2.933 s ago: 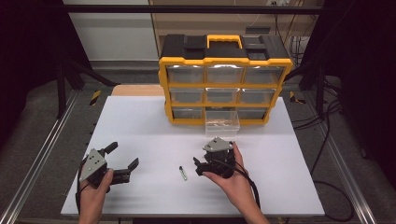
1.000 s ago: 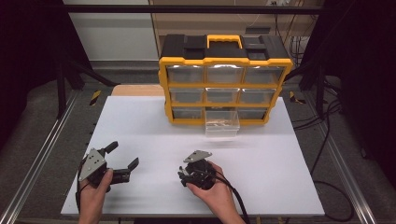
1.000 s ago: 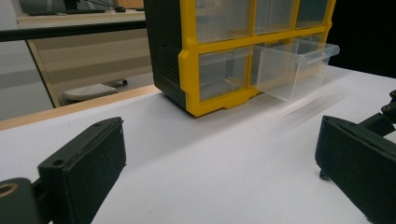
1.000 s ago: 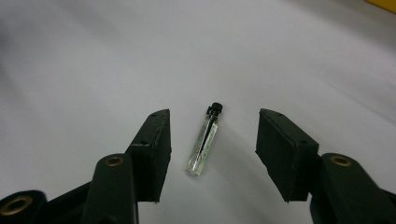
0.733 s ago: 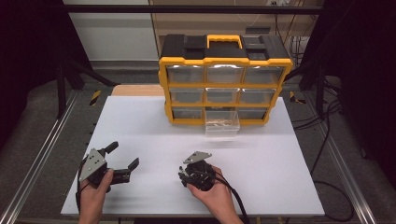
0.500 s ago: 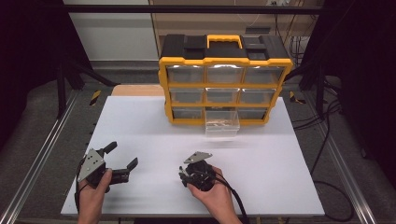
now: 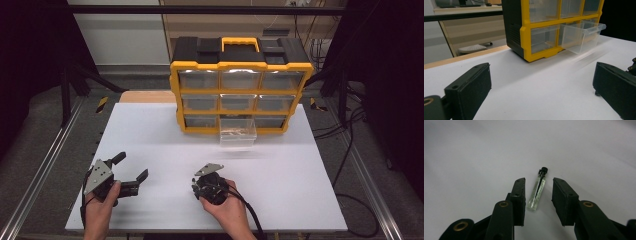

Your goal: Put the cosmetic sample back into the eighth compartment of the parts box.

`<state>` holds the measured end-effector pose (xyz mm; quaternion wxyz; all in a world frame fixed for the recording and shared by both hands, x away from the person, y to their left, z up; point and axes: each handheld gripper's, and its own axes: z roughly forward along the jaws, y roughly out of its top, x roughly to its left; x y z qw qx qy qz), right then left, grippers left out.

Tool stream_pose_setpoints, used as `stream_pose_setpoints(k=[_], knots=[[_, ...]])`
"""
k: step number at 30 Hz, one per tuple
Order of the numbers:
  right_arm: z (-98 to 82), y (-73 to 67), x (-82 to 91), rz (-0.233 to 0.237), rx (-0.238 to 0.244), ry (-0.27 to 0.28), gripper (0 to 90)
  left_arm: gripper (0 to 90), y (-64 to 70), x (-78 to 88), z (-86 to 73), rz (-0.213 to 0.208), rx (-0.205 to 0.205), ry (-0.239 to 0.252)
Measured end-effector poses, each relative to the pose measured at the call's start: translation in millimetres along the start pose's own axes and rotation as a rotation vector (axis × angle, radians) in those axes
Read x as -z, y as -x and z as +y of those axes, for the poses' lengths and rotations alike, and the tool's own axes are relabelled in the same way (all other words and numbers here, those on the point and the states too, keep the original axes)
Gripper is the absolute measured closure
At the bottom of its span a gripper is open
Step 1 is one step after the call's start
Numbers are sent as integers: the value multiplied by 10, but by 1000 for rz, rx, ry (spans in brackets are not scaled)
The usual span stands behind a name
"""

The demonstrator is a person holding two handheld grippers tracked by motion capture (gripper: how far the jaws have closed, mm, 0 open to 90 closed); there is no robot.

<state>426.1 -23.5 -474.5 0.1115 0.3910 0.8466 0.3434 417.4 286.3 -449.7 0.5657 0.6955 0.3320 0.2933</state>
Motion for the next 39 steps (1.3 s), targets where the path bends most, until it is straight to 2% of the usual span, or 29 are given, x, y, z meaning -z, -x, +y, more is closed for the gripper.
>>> stream_pose_setpoints(k=[5, 10, 25, 31, 39], knots=[[-1, -47, -41, -8, 10, -17, 664, 18, 2, 1, -2, 0, 0, -2], [5, -14, -49, -13, -5, -14, 701, 18, 8, -1, -1, 0, -2, -2], [-16, -31, -85, -12, 22, -26, 770, 18, 19, -15, -2, -4, -7, -6], [-45, -35, -100, -20, 19, -18, 809, 18, 20, -14, -3, -7, -5, -5], [-53, 6, -84, -16, 13, -4, 811, 18, 10, -18, -2, -5, -6, -5]])
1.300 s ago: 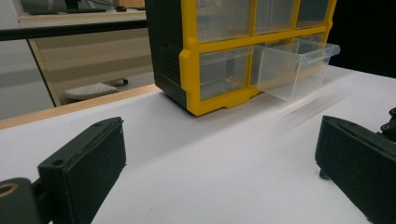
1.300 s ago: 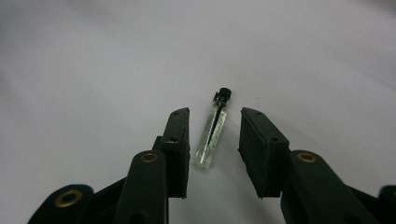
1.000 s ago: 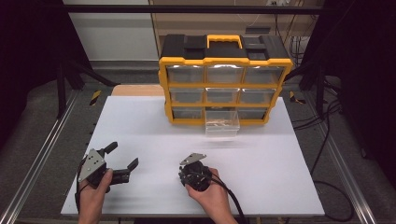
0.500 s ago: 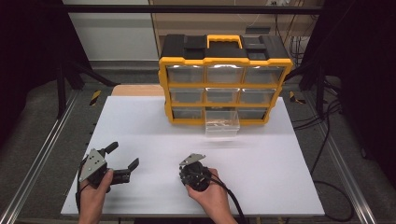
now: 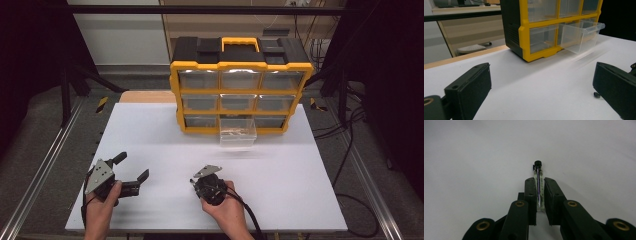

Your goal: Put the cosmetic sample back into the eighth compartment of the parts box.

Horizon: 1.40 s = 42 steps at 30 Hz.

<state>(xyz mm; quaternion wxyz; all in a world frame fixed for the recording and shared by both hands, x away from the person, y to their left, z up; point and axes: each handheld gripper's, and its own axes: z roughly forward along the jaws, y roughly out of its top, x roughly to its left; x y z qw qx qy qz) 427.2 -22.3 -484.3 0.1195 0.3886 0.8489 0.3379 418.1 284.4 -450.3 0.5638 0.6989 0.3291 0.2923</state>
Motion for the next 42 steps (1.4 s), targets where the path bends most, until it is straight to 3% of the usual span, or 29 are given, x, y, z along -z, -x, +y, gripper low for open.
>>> stream_pose_setpoints(k=[12, 23, 42], knots=[[-25, 131, 127, -16, -17, 41, 811, 18, 4, 7, 4, -1, 1, 3], [-46, 335, 293, -33, -64, 79, 811, 18, 9, 8, 5, -1, 2, 5], [-68, 658, 603, -98, -117, 157, 811, 18, -2, 34, 12, 5, 4, 15]])
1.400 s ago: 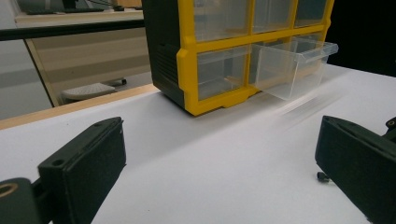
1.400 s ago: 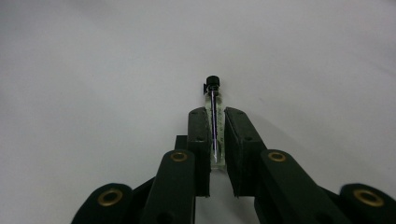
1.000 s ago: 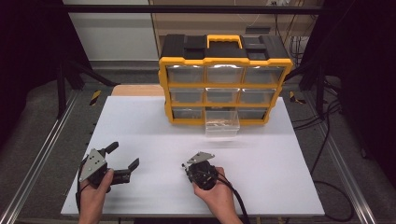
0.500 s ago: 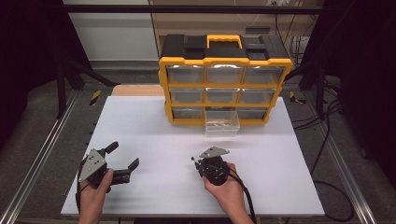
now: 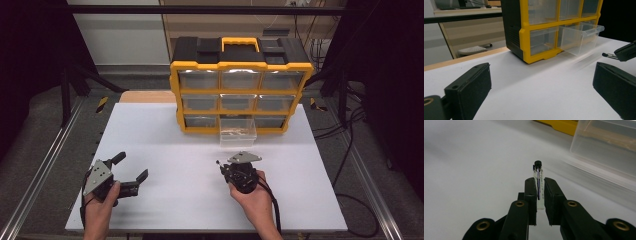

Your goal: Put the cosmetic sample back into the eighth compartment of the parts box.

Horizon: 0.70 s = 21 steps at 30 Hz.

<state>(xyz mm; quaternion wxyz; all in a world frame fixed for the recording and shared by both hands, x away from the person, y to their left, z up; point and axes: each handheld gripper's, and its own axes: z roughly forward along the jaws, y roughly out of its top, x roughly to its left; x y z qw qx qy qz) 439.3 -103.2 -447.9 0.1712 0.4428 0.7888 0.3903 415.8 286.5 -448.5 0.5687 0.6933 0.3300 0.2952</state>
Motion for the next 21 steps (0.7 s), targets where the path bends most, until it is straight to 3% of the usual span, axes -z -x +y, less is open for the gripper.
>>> stream_pose_setpoints(k=[21], knots=[[51, 194, 225, -25, -32, 70, 811, 18, -9, -2, -1, 2, 1, 0]])
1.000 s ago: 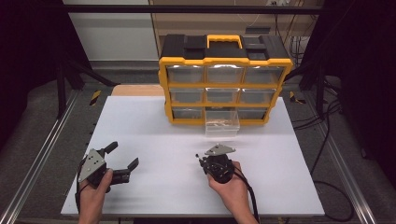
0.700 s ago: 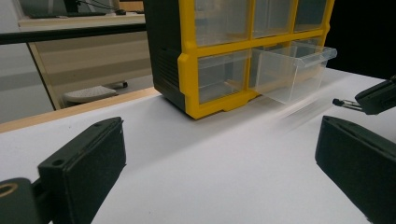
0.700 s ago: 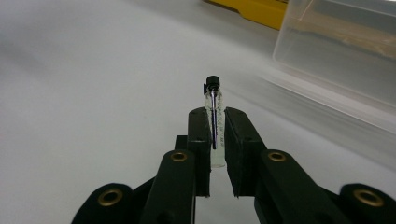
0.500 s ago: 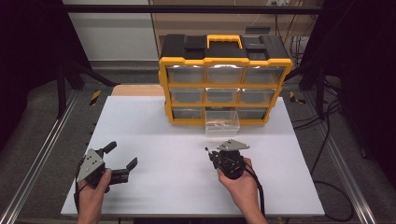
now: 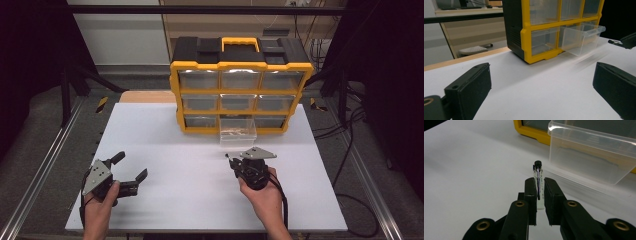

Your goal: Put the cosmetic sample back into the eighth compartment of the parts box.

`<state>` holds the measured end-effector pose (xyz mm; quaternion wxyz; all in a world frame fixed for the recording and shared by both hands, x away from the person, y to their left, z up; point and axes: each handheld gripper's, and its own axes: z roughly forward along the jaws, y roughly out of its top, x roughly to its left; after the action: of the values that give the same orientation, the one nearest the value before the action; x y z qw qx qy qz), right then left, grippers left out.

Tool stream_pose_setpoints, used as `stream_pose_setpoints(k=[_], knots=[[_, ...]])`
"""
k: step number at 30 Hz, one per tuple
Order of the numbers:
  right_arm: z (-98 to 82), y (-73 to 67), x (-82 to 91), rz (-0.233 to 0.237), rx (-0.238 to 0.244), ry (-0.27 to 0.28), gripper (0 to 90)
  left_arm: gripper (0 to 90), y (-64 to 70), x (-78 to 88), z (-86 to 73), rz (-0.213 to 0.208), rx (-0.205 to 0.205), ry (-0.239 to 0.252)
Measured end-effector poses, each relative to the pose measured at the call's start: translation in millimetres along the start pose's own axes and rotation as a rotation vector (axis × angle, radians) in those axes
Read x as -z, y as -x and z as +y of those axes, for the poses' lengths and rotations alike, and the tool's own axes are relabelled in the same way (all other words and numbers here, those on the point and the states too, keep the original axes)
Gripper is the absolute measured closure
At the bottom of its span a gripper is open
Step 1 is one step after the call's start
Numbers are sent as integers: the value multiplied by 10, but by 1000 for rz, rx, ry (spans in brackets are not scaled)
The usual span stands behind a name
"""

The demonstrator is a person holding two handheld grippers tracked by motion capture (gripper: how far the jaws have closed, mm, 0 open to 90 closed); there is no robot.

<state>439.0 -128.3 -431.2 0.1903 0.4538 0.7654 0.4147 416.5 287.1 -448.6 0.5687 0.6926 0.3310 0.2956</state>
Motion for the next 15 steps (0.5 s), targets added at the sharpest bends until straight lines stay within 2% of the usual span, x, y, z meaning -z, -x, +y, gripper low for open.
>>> stream_pose_setpoints(k=[15], knots=[[65, 143, 135, -22, -28, 51, 811, 18, 5, -8, -3, -5, 2, 0]])
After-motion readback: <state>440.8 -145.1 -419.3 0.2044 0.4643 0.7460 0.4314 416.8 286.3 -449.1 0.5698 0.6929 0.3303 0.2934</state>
